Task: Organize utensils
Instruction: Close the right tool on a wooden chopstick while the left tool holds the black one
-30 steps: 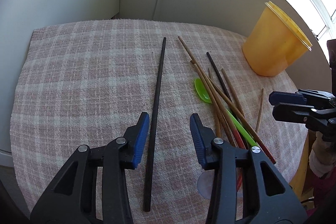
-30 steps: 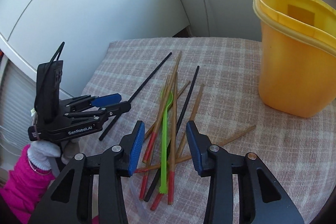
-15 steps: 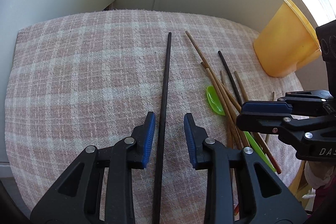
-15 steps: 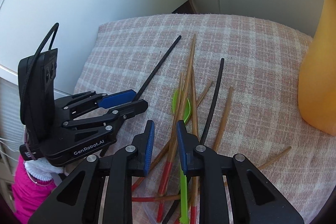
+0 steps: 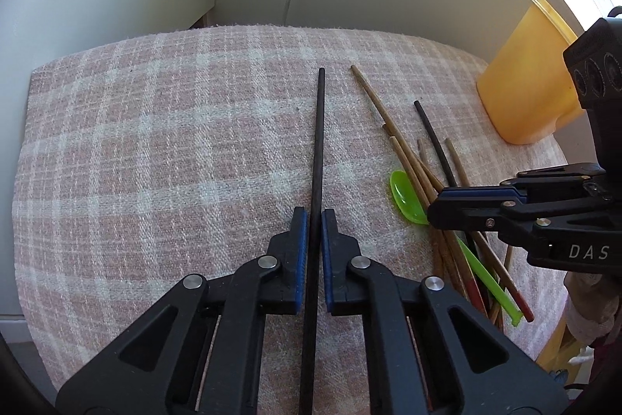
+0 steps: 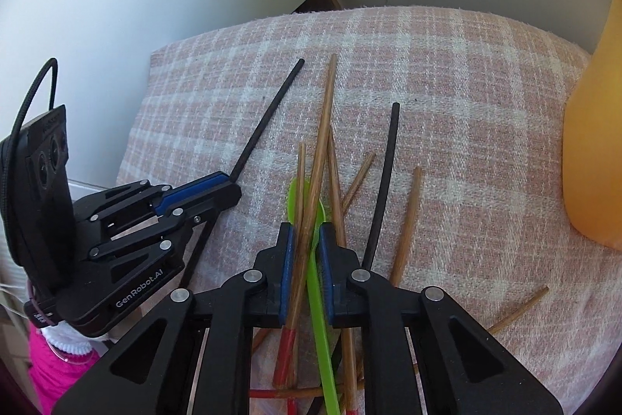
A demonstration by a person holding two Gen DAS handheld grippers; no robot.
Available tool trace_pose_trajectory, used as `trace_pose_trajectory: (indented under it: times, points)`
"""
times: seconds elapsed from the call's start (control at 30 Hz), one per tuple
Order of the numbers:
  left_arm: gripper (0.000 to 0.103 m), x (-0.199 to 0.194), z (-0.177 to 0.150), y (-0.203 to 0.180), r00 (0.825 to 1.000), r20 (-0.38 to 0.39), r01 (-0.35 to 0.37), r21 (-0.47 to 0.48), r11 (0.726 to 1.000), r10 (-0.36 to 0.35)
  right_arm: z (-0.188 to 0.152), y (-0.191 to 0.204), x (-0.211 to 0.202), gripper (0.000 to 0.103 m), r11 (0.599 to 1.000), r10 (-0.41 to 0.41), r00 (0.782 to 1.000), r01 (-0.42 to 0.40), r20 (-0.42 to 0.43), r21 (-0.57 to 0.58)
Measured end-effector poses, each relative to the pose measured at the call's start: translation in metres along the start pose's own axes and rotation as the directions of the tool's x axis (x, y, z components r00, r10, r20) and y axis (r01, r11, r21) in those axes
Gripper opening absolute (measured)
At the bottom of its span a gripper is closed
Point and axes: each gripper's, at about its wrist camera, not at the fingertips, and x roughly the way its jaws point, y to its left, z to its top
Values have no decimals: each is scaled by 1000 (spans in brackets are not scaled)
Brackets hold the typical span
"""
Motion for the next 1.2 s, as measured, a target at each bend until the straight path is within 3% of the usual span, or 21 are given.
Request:
trace_pose_trajectory:
  times: [0.27, 0.47, 0.67, 0.77, 0.97, 1.2]
  points:
    - [3, -20, -3, 27, 999, 24, 40, -41, 998, -39, -3, -2, -11, 4, 999, 31, 999, -31, 23, 8]
    - [3, -45, -26, 34, 999, 38, 40, -42, 998, -38, -7, -4, -20, 4, 999, 38, 999, -38, 36, -15]
    - [3, -30, -25, 24, 999, 28, 32, -47, 998, -31, -1, -13, -7, 7, 997, 58, 998, -58, 2, 41]
    - [3, -27, -24, 22, 999, 30, 33, -45, 998, -31, -1, -14, -4, 17, 998, 52, 999, -51, -1, 45]
    - [3, -19, -23, 19, 999, 40, 39, -41, 998, -37, 4, -5, 4, 17, 999, 27, 1000, -27, 3, 30]
    - [3, -23, -30, 29, 997, 49, 56, -52, 997, -53, 10, 2, 18, 6, 1000, -1, 1000, 1, -3, 13]
